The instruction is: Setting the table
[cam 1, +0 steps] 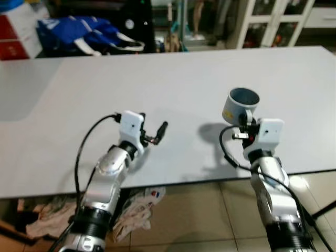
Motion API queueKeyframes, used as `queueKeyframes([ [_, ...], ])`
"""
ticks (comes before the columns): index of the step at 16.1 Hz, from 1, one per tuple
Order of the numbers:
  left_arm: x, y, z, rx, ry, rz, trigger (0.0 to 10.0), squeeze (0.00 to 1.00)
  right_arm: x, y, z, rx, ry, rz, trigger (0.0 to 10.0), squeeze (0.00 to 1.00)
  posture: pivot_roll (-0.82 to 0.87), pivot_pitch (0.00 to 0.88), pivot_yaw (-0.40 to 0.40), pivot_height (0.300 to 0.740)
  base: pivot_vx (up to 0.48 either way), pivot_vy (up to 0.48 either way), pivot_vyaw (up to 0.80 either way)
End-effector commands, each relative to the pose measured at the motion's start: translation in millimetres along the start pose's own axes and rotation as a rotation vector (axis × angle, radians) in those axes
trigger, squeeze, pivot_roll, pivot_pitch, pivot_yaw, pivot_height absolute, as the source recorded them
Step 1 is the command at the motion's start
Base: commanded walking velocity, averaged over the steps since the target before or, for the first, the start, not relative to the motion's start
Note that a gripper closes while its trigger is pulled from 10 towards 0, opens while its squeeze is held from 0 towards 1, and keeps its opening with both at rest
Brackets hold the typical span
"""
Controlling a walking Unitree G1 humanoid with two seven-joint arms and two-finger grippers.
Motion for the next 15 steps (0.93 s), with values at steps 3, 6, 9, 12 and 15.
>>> queueKeyframes([
  [3, 7.7, -2.8, 5.3, 0.009, 0.019, -0.012, 10.0, 0.00, -15.1, 12.0, -9.6, -0.053, 0.044, 0.079, 10.0, 0.00, 0.08, 0.000, 0.039, 0.740, 0.000, 0.000, 0.00],
  [6, 8.0, -5.2, 6.9, 0.012, 0.024, -0.009, 10.0, 0.00, -26.7, 13.3, -7.2, -0.040, 0.016, 0.113, 10.0, 0.00, 0.09, 0.000, 0.036, 0.740, 0.000, 0.000, 0.00],
  [9, 8.0, -9.5, 8.1, 0.003, 0.013, -0.005, 10.0, 0.00, -39.6, 6.6, -3.1, -0.022, -0.010, 0.141, 10.0, 0.00, 0.09, 0.000, 0.037, 0.740, 0.000, 0.000, 0.00],
  [12, 8.6, -10.1, 6.5, -0.001, 0.014, -0.004, 10.0, 0.00, -52.3, -2.3, -0.1, -0.031, -0.003, 0.171, 10.0, 0.00, 0.09, 0.000, 0.038, 0.740, 0.000, 0.000, 0.00],
  [15, 7.9, -9.7, 5.4, -0.003, 0.011, 0.002, 10.0, 0.00, -55.9, -5.8, 3.7, -0.023, 0.004, 0.178, 10.0, 0.00, 0.08, 0.000, 0.039, 0.740, 0.000, 0.000, 0.00],
])
Point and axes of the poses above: a point about 5 cm out from each wrist's last joint towards the gripper, its own y axis pointing out of the wrist towards the gripper, its own x axis along the axis of the wrist's last joint, z = x × y, the point moved 1 cm from there along y, pointing out of the wrist towards the gripper, and after that the axes turned 6 degrees about -y, right-handed, at the moved point
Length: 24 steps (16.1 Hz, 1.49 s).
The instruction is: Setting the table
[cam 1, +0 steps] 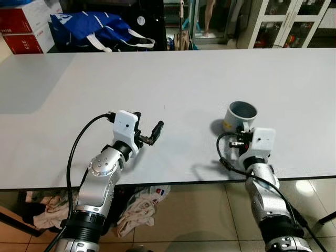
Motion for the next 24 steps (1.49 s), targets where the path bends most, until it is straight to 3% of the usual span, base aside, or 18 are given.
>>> queueKeyframes([
  [1, 2.2, -0.4, 0.0, -0.004, 0.000, -0.005, 10.0, 0.00, -14.2, -4.3, 2.1, 0.004, 0.010, 0.072, 10.0, 0.56, 0.08, 0.000, 0.038, 0.740, 0.000, 0.000, 0.00],
  [2, 2.2, -0.2, -0.2, -0.003, -0.001, -0.004, 10.0, 0.00, -14.3, -4.5, 1.1, -0.005, 0.014, 0.071, 10.0, 1.00, 0.08, 0.000, 0.038, 0.740, 0.000, 0.000, 0.00],
  [11, 1.7, 1.6, -1.6, -0.001, -0.007, -0.001, 10.0, 0.00, -10.7, -5.0, -14.5, -0.033, -0.005, 0.057, 10.0, 1.00, 0.07, 0.000, 0.037, 0.740, 0.000, 0.000, 0.00],
  [24, -0.1, 4.4, -4.8, -0.006, -0.010, -0.001, 10.0, 0.00, 1.0, -7.2, -17.2, -0.070, 0.007, 0.001, 10.0, 1.00, 0.06, 0.000, 0.042, 0.740, 0.000, 0.000, 0.00],
])
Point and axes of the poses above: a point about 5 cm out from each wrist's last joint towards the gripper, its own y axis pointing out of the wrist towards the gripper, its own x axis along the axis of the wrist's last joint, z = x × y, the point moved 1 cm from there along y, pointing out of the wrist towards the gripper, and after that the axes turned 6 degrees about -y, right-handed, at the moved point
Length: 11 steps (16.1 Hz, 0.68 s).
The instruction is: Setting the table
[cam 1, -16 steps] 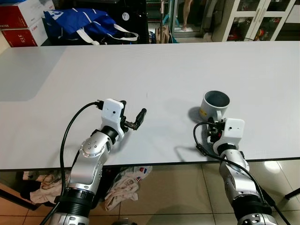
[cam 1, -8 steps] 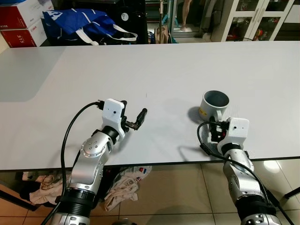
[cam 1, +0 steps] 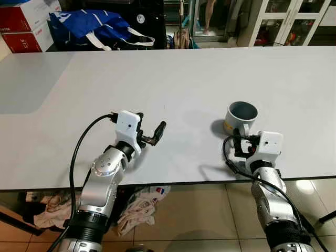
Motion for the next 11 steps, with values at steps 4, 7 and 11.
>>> queueKeyframes([
  [4, 0.3, 1.4, 0.5, 0.005, 0.005, 0.000, 10.0, 0.00, -2.7, -1.8, -10.5, -0.030, -0.034, 0.015, 10.0, 1.00, 0.06, 0.000, 0.036, 0.740, 0.000, 0.000, 0.00],
  [7, 0.9, 1.3, 1.8, 0.007, 0.008, 0.000, 10.0, 0.00, 0.0, -1.4, -17.3, -0.049, -0.039, 0.008, 10.0, 0.00, 0.06, 0.000, 0.037, 0.740, 0.000, 0.000, 0.00],
  [11, -0.4, 3.3, 1.3, -0.002, 0.005, 0.004, 10.0, 0.00, 18.1, -7.4, -12.3, -0.032, 0.004, -0.084, 10.0, 0.00, 0.05, 0.000, 0.055, 0.740, 0.000, 0.000, 0.00],
])
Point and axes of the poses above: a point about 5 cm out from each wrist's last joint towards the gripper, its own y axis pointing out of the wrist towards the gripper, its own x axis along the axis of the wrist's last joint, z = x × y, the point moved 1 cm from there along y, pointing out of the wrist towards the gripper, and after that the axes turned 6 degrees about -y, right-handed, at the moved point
